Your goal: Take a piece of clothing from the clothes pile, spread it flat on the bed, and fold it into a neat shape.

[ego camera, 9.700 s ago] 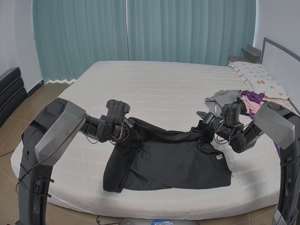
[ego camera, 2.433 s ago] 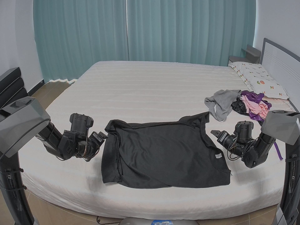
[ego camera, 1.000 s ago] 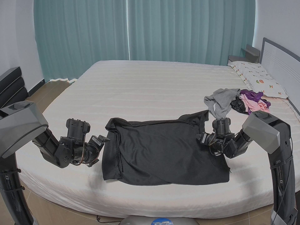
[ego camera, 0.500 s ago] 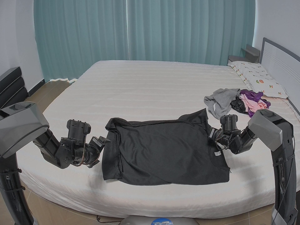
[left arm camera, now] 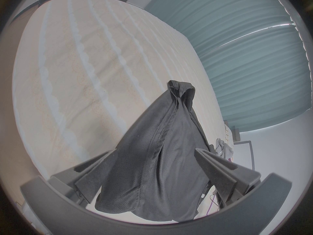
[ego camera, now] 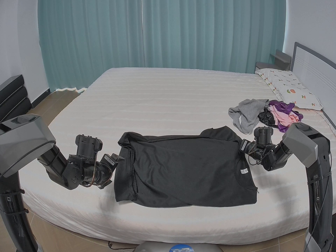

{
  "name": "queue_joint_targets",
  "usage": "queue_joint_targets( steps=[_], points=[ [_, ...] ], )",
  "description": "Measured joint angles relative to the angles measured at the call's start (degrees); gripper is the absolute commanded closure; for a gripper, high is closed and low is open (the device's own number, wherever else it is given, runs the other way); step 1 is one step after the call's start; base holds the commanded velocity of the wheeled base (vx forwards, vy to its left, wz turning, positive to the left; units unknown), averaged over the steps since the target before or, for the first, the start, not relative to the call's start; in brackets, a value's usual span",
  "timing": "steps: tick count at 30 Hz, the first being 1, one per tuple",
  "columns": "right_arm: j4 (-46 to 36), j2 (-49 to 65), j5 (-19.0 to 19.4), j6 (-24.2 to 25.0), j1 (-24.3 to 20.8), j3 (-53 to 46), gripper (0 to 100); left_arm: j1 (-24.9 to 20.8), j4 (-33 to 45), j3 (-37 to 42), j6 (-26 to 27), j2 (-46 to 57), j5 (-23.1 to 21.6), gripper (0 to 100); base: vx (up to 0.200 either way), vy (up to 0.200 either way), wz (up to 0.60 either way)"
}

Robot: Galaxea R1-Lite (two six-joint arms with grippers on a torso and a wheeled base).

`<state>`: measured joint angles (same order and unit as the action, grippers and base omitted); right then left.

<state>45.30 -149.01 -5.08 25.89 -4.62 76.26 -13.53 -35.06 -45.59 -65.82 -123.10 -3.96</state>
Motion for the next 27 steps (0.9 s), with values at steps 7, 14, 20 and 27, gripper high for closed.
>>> queue_joint_targets(
  steps=[7,14,20,27],
  points=[
    [-0.1,-0.4,0.5,0.6,0.5,0.0,0,0.0,0.0,0.1,0.0,0.0,-0.1,0,0.0,0.0,0.0],
    [0.0,1.2,2.8,4.5,0.9,-1.1,0,0.0,0.0,0.1,0.0,0.0,-0.1,0,0.0,0.0,0.0],
    [0.0,3.0,5.4,4.7,0.6,-4.6,0,0.0,0.0,0.1,0.0,0.0,-0.2,0,0.0,0.0,0.0],
    [0.8,4.6,6.4,10.0,0.9,-9.2,0,0.0,0.0,0.1,0.0,0.2,-0.1,0,0.0,0.0,0.0]
  ],
)
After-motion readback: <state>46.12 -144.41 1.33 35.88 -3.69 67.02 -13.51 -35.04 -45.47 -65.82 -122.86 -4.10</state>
